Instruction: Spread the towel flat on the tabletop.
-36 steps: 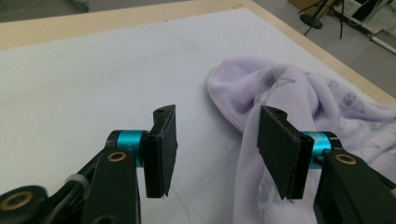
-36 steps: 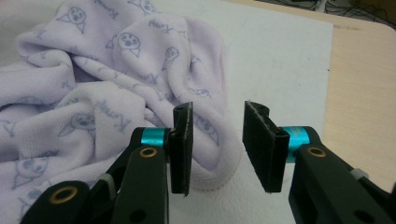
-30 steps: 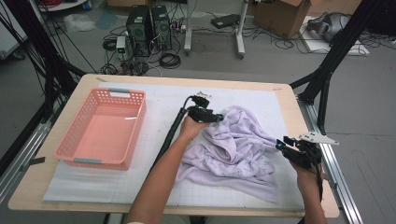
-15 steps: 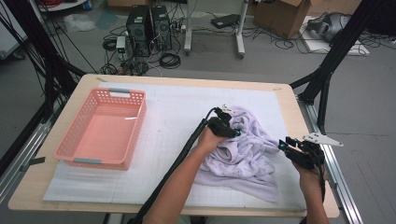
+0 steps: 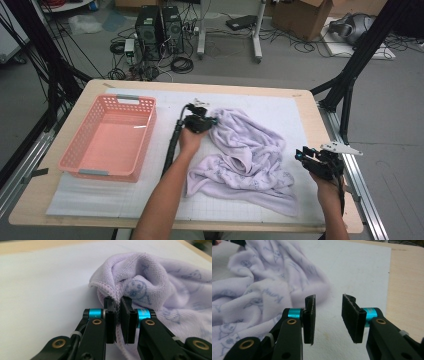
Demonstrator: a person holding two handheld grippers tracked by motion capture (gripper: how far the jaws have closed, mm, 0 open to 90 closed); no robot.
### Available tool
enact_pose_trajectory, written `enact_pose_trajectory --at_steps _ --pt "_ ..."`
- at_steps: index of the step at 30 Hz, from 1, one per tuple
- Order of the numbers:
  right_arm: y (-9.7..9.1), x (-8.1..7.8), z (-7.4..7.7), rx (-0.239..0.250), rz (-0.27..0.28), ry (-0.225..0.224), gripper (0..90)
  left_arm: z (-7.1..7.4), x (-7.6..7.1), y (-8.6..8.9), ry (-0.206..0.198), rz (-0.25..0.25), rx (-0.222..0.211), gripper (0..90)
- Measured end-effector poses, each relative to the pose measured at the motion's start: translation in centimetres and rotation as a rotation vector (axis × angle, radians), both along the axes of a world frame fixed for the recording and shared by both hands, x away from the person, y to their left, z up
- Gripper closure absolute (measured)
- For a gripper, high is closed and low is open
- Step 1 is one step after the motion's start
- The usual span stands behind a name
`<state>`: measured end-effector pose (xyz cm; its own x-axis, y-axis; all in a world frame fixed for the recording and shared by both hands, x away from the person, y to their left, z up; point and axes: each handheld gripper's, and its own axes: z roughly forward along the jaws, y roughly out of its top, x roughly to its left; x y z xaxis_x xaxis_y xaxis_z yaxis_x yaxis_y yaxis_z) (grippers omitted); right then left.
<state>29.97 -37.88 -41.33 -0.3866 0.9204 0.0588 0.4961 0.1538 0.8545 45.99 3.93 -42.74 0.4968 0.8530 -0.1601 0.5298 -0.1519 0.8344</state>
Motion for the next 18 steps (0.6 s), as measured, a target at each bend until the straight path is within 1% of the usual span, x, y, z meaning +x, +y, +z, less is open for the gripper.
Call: enact_pose_trajectory --at_steps 1,2,3,4,5,6,7,8,9,10,11,13,14,15,16,18 --pt "0.2 0.1 0.0 -0.001 0.004 -0.002 62.9 0.2 0.1 0.9 -0.011 0.026 0.007 83.1" --pt "0.4 0.1 0.1 -0.003 0.007 -0.005 62.9 0.3 0.2 1.6 -0.017 0.046 -0.006 82.2" --pt "0.6 0.2 0.1 -0.007 0.011 -0.004 62.9 0.3 0.2 2.0 -0.021 0.055 -0.021 78.6" --pt "0.8 0.3 0.1 -0.009 0.013 -0.004 62.9 0.3 0.3 2.2 -0.014 0.070 -0.041 66.0" --pt "1.0 0.5 0.1 -0.007 0.018 -0.004 62.9 0.3 0.2 2.3 0.003 0.070 -0.067 50.4" --pt "1.2 0.6 0.1 -0.001 0.019 0.005 62.8 0.3 0.1 2.3 0.006 0.062 -0.077 44.9" --pt "1.3 0.8 0.0 -0.007 0.024 0.009 62.6 0.5 -0.1 2.2 0.002 0.050 -0.073 43.0" --pt "1.5 0.9 -0.1 -0.012 0.029 0.014 62.5 0.6 -0.4 2.2 -0.007 0.038 -0.080 39.5" --pt "1.8 1.1 -0.2 -0.017 0.030 0.023 62.5 0.8 -0.8 2.1 -0.018 0.024 -0.097 39.6" --pt "2.0 1.2 -0.3 -0.033 0.030 0.032 62.5 0.9 -1.2 2.0 -0.025 0.007 -0.108 39.9" --pt "2.3 1.5 -0.4 -0.045 0.031 0.037 62.5 1.0 -1.6 1.9 -0.031 -0.012 -0.110 40.3" --pt "2.7 2.2 -0.7 -0.047 0.036 0.053 62.2 1.1 -2.4 1.6 -0.033 -0.046 -0.111 40.8" --pt "2.9 2.7 -0.8 -0.048 0.036 0.061 61.9 1.1 -2.7 1.5 -0.025 -0.064 -0.115 40.9" --pt "3.1 3.3 -1.0 -0.048 0.039 0.078 61.4 1.1 -3.0 1.4 -0.012 -0.084 -0.110 40.8" --pt "3.3 3.9 -1.3 -0.057 0.043 0.093 61.6 1.1 -3.4 1.3 -0.014 -0.098 -0.118 39.8" --pt "3.7 4.9 -1.9 -0.074 0.049 0.139 61.9 0.9 -4.3 0.9 -0.019 -0.127 -0.129 40.1"
